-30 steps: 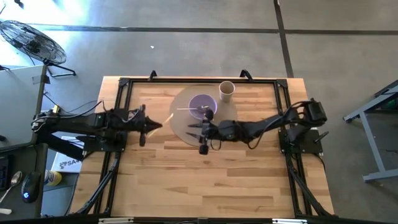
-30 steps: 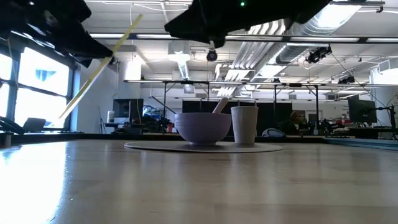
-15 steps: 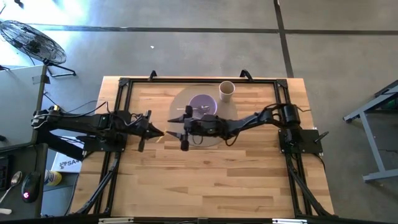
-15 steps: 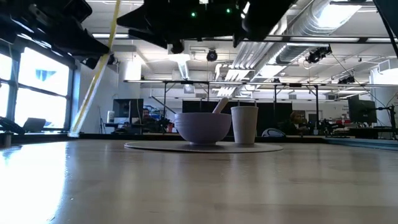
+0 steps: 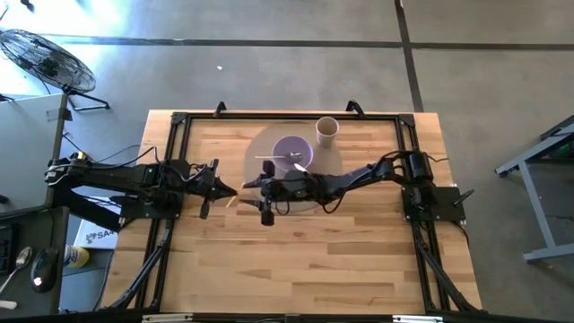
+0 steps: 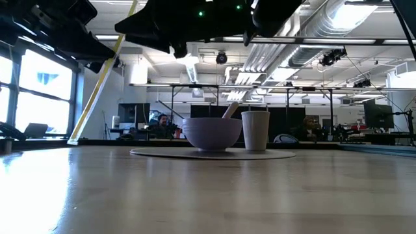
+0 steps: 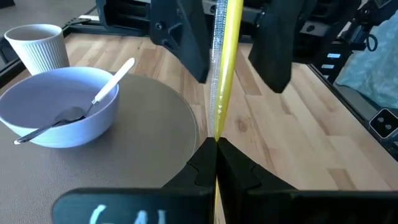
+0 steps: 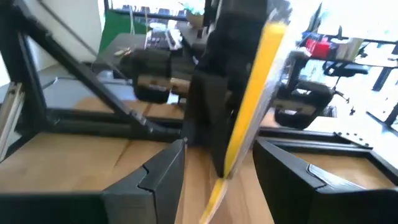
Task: Pick & Place Utensil
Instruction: Put the yellow straw into the brown cup on the brown mat
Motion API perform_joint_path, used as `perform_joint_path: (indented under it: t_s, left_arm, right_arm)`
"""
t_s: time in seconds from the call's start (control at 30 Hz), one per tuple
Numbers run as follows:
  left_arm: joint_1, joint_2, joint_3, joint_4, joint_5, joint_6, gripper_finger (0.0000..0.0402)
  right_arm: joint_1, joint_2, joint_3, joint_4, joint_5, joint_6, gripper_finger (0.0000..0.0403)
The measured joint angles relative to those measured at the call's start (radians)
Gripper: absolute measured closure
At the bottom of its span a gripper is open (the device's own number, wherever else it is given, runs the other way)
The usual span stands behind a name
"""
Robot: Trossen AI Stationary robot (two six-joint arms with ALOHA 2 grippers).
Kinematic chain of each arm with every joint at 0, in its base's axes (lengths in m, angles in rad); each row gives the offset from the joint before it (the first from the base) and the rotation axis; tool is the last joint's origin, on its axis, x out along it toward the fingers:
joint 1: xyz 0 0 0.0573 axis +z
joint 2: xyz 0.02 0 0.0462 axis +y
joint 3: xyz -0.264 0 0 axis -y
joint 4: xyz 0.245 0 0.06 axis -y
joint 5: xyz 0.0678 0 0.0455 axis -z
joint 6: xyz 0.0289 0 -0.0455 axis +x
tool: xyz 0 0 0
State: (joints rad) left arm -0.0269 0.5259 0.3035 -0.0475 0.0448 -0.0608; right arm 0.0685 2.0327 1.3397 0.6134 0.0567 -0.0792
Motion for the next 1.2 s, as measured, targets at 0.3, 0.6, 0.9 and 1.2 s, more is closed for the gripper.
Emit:
perform_joint_path:
  t_s: [0.3,0.6,0.9,1.2]
  left_arm:
    - [0.0,0.0,0.0,0.002,-0.003,0.0,0.0401]
    - [0.0,0.0,0.0,0.002,-0.003,0.0,0.04]
    - [0.0,0.0,0.001,0.002,-0.005,0.007,0.0369]
    - [0.0,-0.03,0.031,-0.11,0.047,0.005,0.0248]
  right_arm:
    - [-0.003,0.0,0.0,0.124,-0.002,0.019,0.0221]
    - [-0.002,0.0,0.0,0.125,0.067,0.054,0.0283]
    - [-0.002,0.0,0.0,0.125,0.067,0.066,0.0382]
    - [-0.002,-0.043,-0.001,0.03,0.092,0.113,0.0386]
